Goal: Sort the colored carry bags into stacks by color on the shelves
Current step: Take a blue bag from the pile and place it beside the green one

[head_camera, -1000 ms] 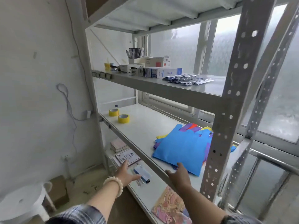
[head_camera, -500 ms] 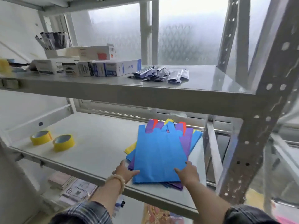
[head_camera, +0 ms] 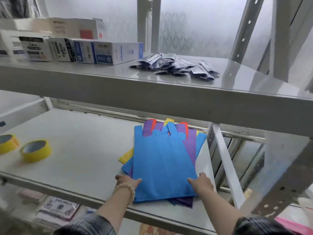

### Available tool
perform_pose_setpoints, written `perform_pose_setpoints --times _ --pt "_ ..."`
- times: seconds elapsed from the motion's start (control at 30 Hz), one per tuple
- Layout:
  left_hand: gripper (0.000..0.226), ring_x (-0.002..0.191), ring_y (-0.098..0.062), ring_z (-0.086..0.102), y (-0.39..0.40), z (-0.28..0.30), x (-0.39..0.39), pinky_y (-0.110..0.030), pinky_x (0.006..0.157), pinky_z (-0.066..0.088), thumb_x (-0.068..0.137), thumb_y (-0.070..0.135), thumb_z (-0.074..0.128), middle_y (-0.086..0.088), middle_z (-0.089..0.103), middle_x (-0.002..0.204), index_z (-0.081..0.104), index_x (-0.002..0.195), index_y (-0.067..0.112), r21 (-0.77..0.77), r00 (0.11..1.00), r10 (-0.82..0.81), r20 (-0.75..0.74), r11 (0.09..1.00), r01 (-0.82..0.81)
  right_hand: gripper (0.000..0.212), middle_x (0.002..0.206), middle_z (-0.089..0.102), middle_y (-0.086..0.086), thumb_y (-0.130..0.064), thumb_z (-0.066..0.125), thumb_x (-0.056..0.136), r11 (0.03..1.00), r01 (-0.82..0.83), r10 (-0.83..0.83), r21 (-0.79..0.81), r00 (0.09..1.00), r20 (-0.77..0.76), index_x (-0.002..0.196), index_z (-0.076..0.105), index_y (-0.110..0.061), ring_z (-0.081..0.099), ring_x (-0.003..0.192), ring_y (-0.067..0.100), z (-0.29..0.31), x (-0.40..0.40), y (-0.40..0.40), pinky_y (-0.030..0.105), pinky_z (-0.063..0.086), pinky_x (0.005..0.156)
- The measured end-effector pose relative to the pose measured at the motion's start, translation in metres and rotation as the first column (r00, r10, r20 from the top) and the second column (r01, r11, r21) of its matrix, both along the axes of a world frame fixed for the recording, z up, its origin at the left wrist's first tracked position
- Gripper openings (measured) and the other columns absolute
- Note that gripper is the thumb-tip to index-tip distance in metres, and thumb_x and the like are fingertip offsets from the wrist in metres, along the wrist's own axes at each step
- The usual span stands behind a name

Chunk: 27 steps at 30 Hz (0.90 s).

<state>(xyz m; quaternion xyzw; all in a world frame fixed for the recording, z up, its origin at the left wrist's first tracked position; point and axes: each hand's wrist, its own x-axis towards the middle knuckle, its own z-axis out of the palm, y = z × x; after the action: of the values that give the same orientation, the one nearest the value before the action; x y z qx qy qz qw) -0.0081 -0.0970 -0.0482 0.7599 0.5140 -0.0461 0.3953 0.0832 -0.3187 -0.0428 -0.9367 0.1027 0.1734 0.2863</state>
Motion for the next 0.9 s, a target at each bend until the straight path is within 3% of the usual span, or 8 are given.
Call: perform_pose_setpoints --times 0.17,0.3,0.47,0.6,0.7,0.77,0.83,0.9 --pt "0.086 0.13 -0.024 0.043 0.008 0.003 0.008 -0.024 0.103 0.034 0.083 0.036 0.066 -0.016 0.039 0.138 0.012 0.133 -0.009 -0.024 0.993 -0.112 -0.046 0.994 0.111 0.057 0.133 0.048 0.011 -0.039 0.059 0.086 0.997 0.057 -0.059 -0.053 0.998 -0.038 0.13 0.041 -0.009 0.046 0.123 0.031 -0.001 0.005 0.014 0.033 0.042 0.091" --pt "0.084 0.122 -0.024 0.048 0.008 0.006 0.009 -0.023 0.099 0.038 0.079 0.043 0.066 -0.013 0.037 0.131 0.019 0.135 0.003 -0.023 0.984 -0.153 -0.087 0.988 0.152 0.065 0.128 0.054 0.013 -0.037 0.071 0.076 0.987 0.159 -0.157 0.007 0.98 -0.12 0.128 0.046 -0.007 0.055 0.115 0.031 0.002 0.01 0.016 0.03 0.044 0.081" --pt "0.078 0.127 -0.017 0.038 0.007 0.012 0.014 -0.017 0.102 0.034 0.084 0.049 0.057 -0.005 0.024 0.115 0.016 0.13 0.001 0.054 0.966 -0.193 -0.173 0.977 0.205 0.059 0.127 0.054 0.015 -0.031 0.072 0.079 0.974 0.224 -0.225 -0.015 0.971 -0.087 0.124 0.048 -0.004 0.057 0.112 0.032 0.003 0.009 0.019 0.032 0.048 0.084" --pt "0.07 0.13 -0.017 0.036 0.007 0.009 0.016 -0.016 0.105 0.031 0.091 0.045 0.049 -0.006 0.023 0.129 0.015 0.134 0.002 0.092 0.947 -0.258 -0.19 0.956 0.279 0.035 0.114 0.061 0.01 -0.026 0.062 0.087 0.991 0.111 -0.117 -0.071 0.989 -0.086 0.115 0.057 -0.005 0.06 0.104 0.027 0.008 0.008 0.019 0.025 0.04 0.072" --pt "0.065 0.122 -0.017 0.034 0.005 0.023 0.013 -0.018 0.098 0.03 0.095 0.041 0.042 -0.012 0.023 0.139 0.015 0.135 -0.003 0.087 0.935 -0.311 -0.172 0.94 0.329 0.034 0.098 0.056 0.007 -0.027 0.058 0.09 0.997 0.05 -0.056 -0.06 0.992 -0.113 0.116 0.057 -0.005 0.058 0.093 0.026 0.013 0.009 0.018 0.027 0.046 0.076" --pt "0.068 0.118 -0.018 0.031 0.006 0.026 0.013 -0.018 0.094 0.027 0.096 0.043 0.039 -0.014 0.023 0.142 0.013 0.139 -0.003 0.079 0.941 -0.294 -0.164 0.947 0.31 0.032 0.099 0.058 0.009 -0.025 0.056 0.091 0.999 0.028 -0.032 -0.039 0.992 -0.126 0.115 0.057 -0.003 0.062 0.103 0.029 0.015 0.013 0.019 0.032 0.05 0.084" --pt "0.075 0.129 -0.023 0.03 0.011 0.016 0.014 -0.02 0.105 0.028 0.092 0.049 0.045 -0.013 0.027 0.136 0.013 0.139 0.0 0.084 0.96 -0.222 -0.173 0.967 0.239 0.023 0.088 0.056 0.01 -0.018 0.053 0.093 0.999 -0.016 0.021 0.034 0.986 -0.163 0.109 0.056 -0.002 0.063 0.103 0.032 0.017 0.018 0.021 0.036 0.052 0.085" --pt "0.085 0.125 -0.025 0.033 0.015 0.014 0.01 -0.024 0.103 0.035 0.081 0.054 0.059 -0.01 0.028 0.128 0.016 0.132 0.002 0.095 0.969 -0.175 -0.174 0.976 0.194 0.01 0.077 0.054 0.01 -0.012 0.051 0.093 0.984 0.014 0.022 0.175 0.978 -0.206 0.099 0.052 -0.004 0.064 0.081 0.031 0.022 0.019 0.023 0.036 0.054 0.071"
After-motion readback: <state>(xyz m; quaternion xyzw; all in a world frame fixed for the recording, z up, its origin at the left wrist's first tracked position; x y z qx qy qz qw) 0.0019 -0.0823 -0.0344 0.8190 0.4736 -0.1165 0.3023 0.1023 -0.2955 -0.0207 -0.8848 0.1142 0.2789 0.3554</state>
